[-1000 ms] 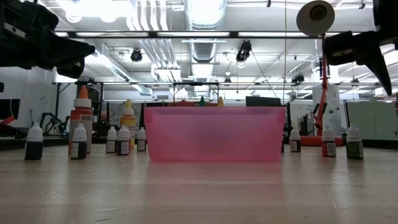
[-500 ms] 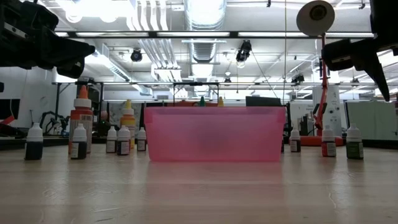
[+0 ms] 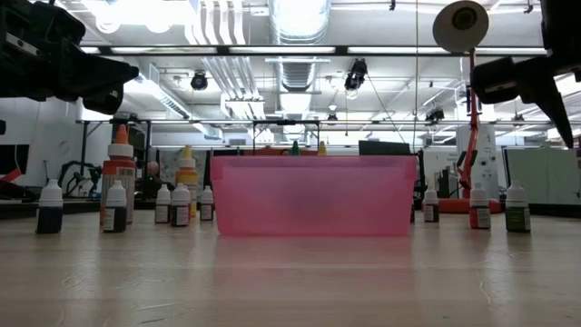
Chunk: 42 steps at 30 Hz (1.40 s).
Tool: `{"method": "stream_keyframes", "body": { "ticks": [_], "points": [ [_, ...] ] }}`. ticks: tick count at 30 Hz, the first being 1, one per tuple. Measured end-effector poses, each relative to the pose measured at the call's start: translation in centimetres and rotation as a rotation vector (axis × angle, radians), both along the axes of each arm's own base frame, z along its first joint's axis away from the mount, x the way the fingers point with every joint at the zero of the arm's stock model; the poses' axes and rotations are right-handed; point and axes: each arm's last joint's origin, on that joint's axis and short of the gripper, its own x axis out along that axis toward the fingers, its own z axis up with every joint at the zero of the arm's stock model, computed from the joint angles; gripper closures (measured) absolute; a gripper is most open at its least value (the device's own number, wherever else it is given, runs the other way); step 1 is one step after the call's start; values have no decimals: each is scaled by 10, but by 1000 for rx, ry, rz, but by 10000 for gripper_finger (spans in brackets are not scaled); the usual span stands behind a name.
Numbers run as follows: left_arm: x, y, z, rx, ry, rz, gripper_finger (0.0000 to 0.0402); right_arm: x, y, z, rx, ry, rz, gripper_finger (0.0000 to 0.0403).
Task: Pick & Place food coloring
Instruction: Put the large red food coloring bottle into the red bin
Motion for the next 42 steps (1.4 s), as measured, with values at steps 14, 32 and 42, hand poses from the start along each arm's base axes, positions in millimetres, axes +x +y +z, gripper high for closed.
{"method": "stream_keyframes", "body": {
  "ticks": [14, 32, 42],
  "points": [
    [0, 0, 0, 0, 0, 0, 399, -1, 0, -1, 0, 6, 3, 292],
    [0, 0, 0, 0, 0, 0, 399, -2, -1, -1, -5, 21, 1, 294],
    [0, 0, 0, 0, 0, 0, 399, -1, 0, 12, -9, 25, 7, 292]
  ]
}}
